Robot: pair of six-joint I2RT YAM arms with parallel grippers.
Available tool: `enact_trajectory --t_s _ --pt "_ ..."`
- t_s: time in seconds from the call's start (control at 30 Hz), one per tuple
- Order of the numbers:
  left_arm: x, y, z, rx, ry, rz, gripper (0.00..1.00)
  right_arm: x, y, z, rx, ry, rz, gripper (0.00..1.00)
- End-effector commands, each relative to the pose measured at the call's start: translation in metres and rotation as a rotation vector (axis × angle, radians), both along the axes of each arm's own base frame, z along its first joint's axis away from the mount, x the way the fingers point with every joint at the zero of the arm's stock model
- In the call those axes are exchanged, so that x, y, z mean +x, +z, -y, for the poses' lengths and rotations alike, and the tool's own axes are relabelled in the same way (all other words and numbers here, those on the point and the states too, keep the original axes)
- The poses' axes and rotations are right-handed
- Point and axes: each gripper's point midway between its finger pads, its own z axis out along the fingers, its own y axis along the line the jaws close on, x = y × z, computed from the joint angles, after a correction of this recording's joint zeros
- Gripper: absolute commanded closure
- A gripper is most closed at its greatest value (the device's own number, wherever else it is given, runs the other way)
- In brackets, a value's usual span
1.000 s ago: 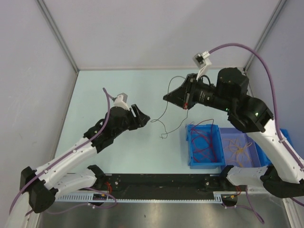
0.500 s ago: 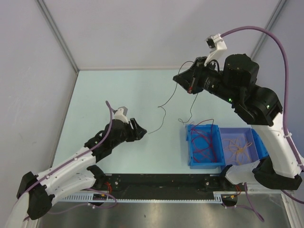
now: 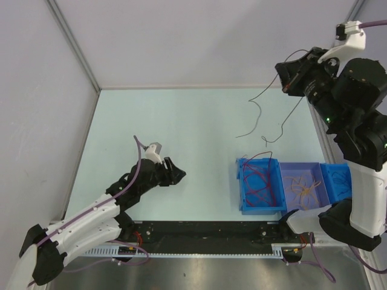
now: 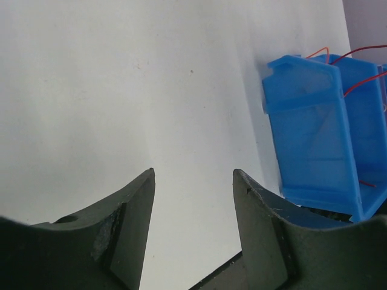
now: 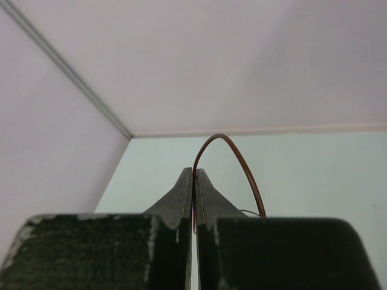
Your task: Untangle the cables
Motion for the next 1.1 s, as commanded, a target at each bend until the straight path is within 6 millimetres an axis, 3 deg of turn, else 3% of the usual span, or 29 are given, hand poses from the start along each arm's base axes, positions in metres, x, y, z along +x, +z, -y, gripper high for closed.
enact_trajectory --t_s 0.0,0.33,0.63,0.9,1.07 --pt "-0.001 0.001 0.006 -0.021 -0.031 0.034 0.41 0.000 0.018 0.046 -0.023 -0.186 0.060 1.00" --pt "-0.006 0.000 0.012 -0.030 -0.055 0.024 0.42 -0.022 0.030 0.133 -0.038 -0.580 0.096 1.00" --pt "-0.011 0.005 0.017 -0.037 -0.077 0.024 0.42 -0.052 0.034 0.189 -0.075 -0.843 0.116 1.00" --pt "-0.015 0.002 0.020 -0.034 -0.094 0.019 0.43 -0.076 0.038 0.215 -0.107 -0.955 0.161 1.00" --pt "-0.019 0.001 0.026 -0.035 -0.127 0.005 0.43 -0.096 0.028 0.229 -0.169 -1.001 0.139 1.00"
